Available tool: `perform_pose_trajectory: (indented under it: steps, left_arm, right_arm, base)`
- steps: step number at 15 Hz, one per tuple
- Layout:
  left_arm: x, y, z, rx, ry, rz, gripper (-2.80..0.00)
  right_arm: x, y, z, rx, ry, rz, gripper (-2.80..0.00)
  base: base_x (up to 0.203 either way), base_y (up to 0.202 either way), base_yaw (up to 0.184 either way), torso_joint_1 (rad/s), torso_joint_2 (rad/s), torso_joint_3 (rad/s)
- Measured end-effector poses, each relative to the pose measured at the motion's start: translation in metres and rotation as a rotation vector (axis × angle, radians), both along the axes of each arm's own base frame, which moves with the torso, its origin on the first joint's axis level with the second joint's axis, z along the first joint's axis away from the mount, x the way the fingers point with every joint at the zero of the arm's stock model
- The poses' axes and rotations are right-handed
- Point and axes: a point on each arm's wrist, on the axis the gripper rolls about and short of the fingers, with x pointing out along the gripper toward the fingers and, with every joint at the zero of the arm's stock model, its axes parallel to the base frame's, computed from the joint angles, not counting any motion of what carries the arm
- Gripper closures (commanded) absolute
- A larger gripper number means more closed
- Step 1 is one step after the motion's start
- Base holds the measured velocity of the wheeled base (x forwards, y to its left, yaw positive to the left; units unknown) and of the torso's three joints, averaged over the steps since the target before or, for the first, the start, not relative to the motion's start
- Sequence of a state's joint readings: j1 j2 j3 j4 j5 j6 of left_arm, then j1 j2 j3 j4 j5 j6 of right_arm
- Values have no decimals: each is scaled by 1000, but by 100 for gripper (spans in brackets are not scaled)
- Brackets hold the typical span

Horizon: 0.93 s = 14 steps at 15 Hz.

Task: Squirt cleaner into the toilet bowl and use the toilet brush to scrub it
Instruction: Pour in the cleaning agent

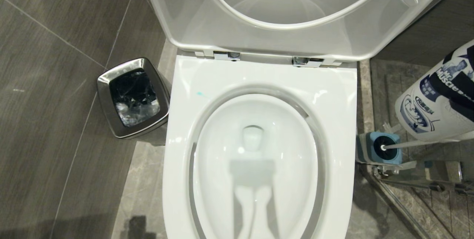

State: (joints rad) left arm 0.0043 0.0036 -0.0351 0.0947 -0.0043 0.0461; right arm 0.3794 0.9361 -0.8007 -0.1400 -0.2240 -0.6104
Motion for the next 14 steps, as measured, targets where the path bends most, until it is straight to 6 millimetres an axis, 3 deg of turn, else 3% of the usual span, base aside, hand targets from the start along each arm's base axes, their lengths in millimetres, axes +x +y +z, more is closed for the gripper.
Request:
perform_pose_trajectory:
  steps: [5, 14]
  left_arm:
    - [0, 0, 0, -1, 0, 0, 0]
    - [0, 0, 0, 0, 0, 0, 0]
  right_arm:
    - [21, 8, 8, -63, 11, -5, 0]
    - [48, 21, 23, -423, -38, 2, 0]
  base:
    - [0, 0, 0, 0, 0, 0]
    - [0, 0, 0, 0, 0, 0]
